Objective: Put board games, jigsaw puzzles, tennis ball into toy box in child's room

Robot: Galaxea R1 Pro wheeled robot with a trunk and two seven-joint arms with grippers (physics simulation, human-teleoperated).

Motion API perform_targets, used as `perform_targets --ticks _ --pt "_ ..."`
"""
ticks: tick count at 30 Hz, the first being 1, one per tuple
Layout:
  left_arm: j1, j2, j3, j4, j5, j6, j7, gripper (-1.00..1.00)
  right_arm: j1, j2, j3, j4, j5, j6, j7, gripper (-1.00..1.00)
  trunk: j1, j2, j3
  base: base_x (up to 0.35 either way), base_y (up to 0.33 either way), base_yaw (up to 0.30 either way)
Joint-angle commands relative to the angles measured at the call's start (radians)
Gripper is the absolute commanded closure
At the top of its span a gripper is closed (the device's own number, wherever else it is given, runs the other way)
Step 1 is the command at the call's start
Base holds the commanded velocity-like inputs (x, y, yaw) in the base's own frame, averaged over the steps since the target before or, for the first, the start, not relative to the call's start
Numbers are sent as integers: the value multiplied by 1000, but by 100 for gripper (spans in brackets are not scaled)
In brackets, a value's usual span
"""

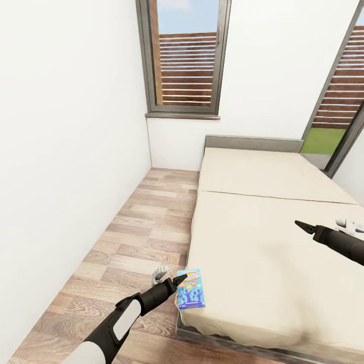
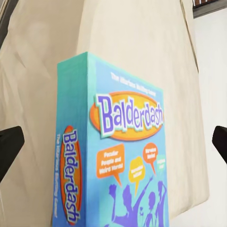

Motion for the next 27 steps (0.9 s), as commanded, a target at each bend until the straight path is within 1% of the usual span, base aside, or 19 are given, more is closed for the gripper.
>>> perform_targets --ticks 1,19,27 --pt "-1 0 -1 0 10 8 0 -100 -1 0 -2 0 6 5 8 -100 0 0 -1 0 0 0" --pt "-1 2 2 3 11 8 1 -100 -1 0 -2 -1 5 4 8 -100 0 0 -1 0 0 0" --pt "-1 3 5 18 15 8 1 -100 6 0 -1 -10 5 5 9 -100 0 0 -1 0 0 0"
